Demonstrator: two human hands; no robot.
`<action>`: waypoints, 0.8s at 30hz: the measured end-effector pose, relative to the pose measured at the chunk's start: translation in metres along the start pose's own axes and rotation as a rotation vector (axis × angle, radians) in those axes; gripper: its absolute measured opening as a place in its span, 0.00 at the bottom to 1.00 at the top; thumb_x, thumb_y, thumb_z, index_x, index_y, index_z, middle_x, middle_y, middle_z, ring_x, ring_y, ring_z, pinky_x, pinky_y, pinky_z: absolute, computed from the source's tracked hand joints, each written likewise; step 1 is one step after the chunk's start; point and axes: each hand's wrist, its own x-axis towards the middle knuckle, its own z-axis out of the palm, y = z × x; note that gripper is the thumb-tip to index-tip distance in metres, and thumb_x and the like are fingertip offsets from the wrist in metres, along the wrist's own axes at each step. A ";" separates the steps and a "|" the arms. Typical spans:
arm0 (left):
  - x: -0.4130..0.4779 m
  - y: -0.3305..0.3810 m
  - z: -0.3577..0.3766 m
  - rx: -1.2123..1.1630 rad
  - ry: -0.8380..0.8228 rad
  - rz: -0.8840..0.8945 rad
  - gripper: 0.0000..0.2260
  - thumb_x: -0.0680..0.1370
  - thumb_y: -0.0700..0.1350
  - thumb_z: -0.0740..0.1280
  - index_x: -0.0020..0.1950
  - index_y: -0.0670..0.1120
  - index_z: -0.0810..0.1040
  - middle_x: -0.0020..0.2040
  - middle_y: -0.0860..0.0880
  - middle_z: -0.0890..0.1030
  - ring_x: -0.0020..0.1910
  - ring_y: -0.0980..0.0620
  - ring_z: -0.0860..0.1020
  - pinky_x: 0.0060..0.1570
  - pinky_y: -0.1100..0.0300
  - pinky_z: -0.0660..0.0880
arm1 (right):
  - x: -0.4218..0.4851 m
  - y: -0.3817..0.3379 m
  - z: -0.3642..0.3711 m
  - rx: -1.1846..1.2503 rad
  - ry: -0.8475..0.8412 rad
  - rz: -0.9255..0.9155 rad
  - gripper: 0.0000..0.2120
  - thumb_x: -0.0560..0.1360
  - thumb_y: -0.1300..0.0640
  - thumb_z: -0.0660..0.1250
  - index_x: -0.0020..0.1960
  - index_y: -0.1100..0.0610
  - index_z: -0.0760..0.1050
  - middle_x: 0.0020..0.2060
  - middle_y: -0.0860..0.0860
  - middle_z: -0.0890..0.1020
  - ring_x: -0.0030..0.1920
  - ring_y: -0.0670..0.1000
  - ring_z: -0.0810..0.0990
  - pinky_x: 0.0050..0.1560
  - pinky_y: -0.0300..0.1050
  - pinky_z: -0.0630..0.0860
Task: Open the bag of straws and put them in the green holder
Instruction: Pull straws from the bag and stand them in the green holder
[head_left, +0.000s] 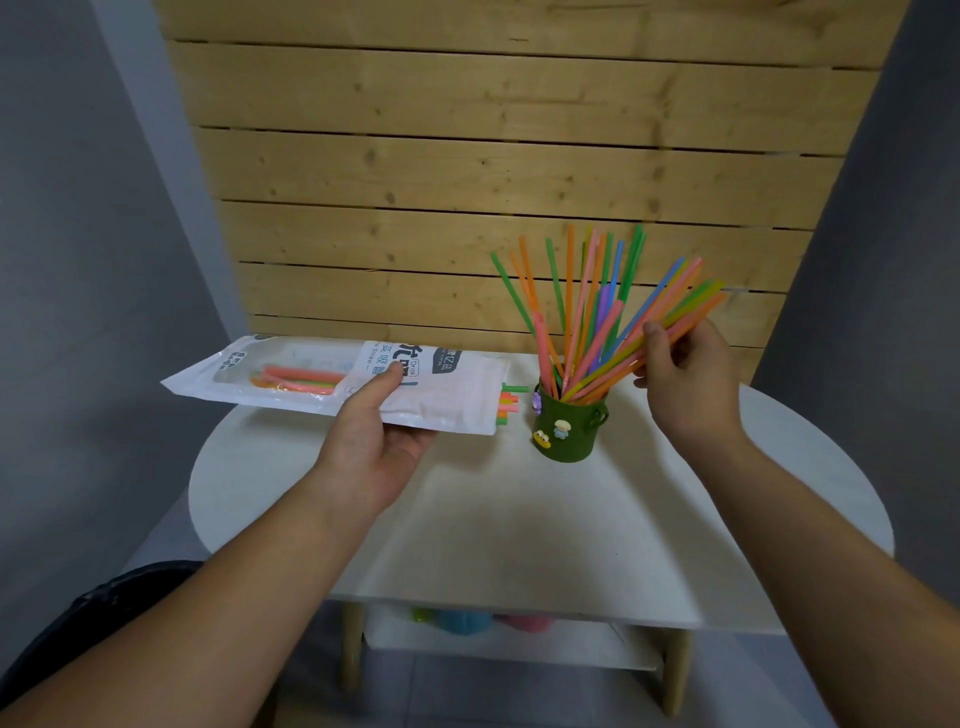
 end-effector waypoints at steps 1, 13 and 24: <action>0.000 -0.001 0.001 0.001 0.000 0.000 0.08 0.79 0.38 0.68 0.58 0.43 0.79 0.51 0.43 0.87 0.49 0.46 0.86 0.42 0.51 0.84 | 0.000 0.002 0.000 0.005 0.000 0.007 0.08 0.80 0.46 0.62 0.47 0.49 0.75 0.40 0.51 0.83 0.41 0.55 0.83 0.43 0.61 0.82; -0.006 0.000 0.003 0.009 -0.007 0.015 0.08 0.79 0.38 0.68 0.58 0.43 0.79 0.54 0.43 0.87 0.50 0.46 0.86 0.44 0.51 0.84 | -0.021 0.004 -0.013 -0.144 -0.198 0.356 0.23 0.66 0.38 0.75 0.46 0.53 0.71 0.42 0.54 0.80 0.42 0.56 0.83 0.45 0.60 0.82; -0.013 -0.004 0.011 0.166 -0.141 0.045 0.10 0.80 0.40 0.67 0.60 0.45 0.81 0.55 0.45 0.86 0.50 0.48 0.86 0.48 0.52 0.84 | -0.060 -0.042 0.018 0.666 -0.520 0.766 0.18 0.82 0.49 0.60 0.58 0.64 0.76 0.33 0.56 0.84 0.33 0.55 0.84 0.36 0.48 0.82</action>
